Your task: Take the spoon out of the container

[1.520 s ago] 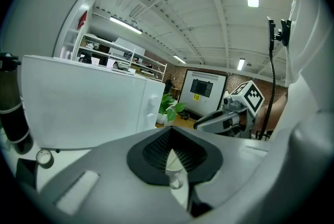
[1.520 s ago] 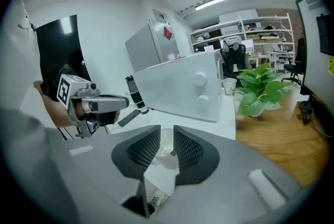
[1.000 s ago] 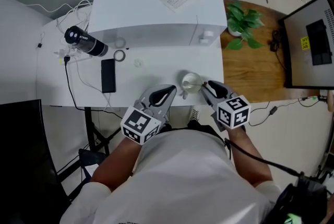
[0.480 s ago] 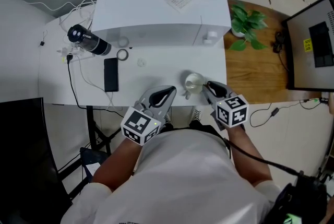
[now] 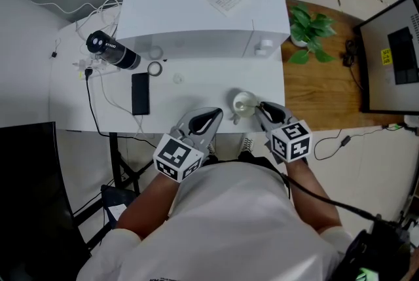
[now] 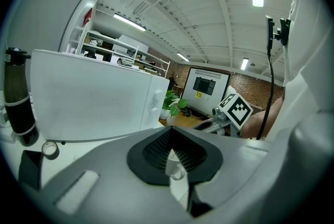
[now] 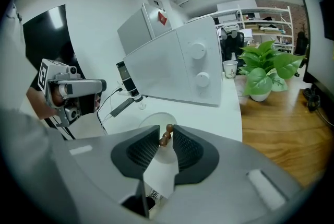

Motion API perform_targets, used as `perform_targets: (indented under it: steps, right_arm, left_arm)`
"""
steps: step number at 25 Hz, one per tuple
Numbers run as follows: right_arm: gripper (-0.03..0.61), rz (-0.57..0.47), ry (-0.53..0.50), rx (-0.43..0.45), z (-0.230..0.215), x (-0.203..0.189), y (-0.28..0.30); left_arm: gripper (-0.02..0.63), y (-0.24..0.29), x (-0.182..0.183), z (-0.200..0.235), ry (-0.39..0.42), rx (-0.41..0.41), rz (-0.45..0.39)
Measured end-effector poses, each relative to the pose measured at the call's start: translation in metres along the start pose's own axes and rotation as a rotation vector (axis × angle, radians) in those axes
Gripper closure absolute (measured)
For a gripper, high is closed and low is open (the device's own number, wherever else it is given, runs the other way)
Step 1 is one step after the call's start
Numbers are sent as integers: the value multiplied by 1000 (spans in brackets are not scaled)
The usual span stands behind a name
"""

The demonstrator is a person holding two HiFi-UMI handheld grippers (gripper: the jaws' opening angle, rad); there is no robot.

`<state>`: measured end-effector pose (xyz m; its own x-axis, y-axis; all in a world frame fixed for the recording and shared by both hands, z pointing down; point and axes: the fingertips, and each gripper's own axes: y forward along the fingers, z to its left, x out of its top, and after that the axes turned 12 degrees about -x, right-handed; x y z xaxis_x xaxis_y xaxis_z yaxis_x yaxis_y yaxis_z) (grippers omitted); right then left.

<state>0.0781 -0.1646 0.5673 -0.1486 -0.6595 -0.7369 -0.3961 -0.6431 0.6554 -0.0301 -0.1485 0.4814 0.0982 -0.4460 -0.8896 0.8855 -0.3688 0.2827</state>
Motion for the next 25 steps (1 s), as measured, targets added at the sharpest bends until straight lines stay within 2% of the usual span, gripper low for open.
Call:
perform_targets:
  steps: [5,19,25]
  right_arm:
    - [525,-21,-21,-8,1,4,-4]
    - [526,-97,-57,-12,5,31,-33]
    - [526,-144,-40,5,8,46,-57]
  left_arm:
    - [610,-1,0,-1,3,0,-2]
    - [610,-6,12,-7,36,0,-26]
    - [610,-11,19,-12,50,1,-35]
